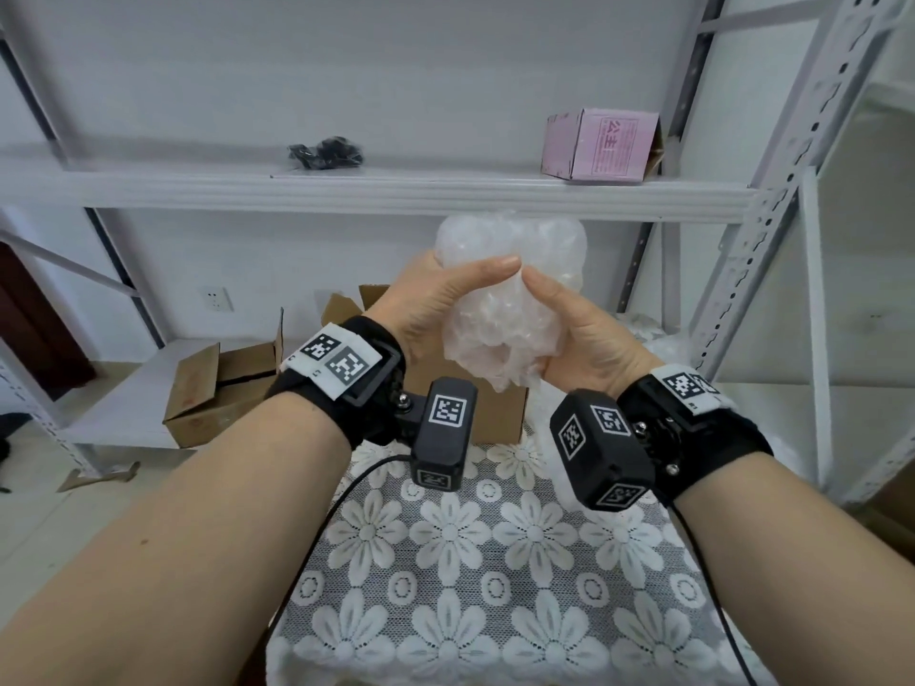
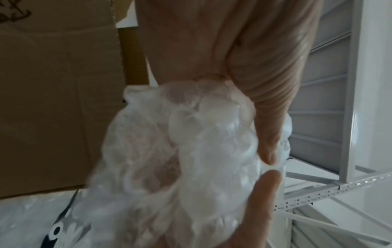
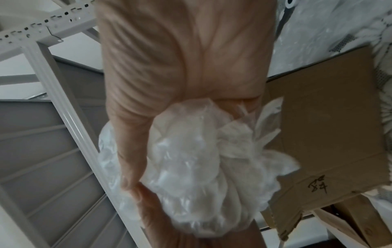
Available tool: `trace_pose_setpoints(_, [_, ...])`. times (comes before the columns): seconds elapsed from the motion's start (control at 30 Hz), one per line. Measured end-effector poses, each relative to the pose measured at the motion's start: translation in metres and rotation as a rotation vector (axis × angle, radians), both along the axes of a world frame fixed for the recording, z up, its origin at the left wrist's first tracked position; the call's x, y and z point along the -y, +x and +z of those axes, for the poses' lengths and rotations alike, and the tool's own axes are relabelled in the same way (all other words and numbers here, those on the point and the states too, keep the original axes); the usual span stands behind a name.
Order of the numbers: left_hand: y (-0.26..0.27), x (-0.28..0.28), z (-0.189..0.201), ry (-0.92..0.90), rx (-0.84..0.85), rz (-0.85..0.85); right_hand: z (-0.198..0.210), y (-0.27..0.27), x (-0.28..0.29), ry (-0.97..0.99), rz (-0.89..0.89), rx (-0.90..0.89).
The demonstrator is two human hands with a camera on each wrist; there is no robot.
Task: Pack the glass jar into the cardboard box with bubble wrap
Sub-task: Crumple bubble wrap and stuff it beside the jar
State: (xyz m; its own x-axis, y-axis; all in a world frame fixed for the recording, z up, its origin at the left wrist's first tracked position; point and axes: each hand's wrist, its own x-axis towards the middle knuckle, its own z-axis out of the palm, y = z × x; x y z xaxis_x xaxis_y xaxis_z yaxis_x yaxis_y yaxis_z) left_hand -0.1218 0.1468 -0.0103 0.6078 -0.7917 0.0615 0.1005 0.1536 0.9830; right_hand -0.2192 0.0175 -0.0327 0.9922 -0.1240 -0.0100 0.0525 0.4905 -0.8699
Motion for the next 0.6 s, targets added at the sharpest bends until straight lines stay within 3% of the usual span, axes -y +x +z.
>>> trace_pose_setpoints(0.37, [0.03, -0.019, -0.015, 0.183, 0.143, 0.086, -0.004, 0.027, 0.004, -0.045, -0.17, 0.111])
trace_pose_setpoints(0.5, [0.046, -0.033, -0.026, 0.53, 0.425, 0.403, 0.011, 0.04, 0.003, 0.036, -0.423, 0.053])
trace_pose_setpoints(0.6, [0.054, -0.045, -0.036, 0.803, 0.609, 0.306, 0.008, 0.051, -0.005, -0.031, -0.539, 0.028])
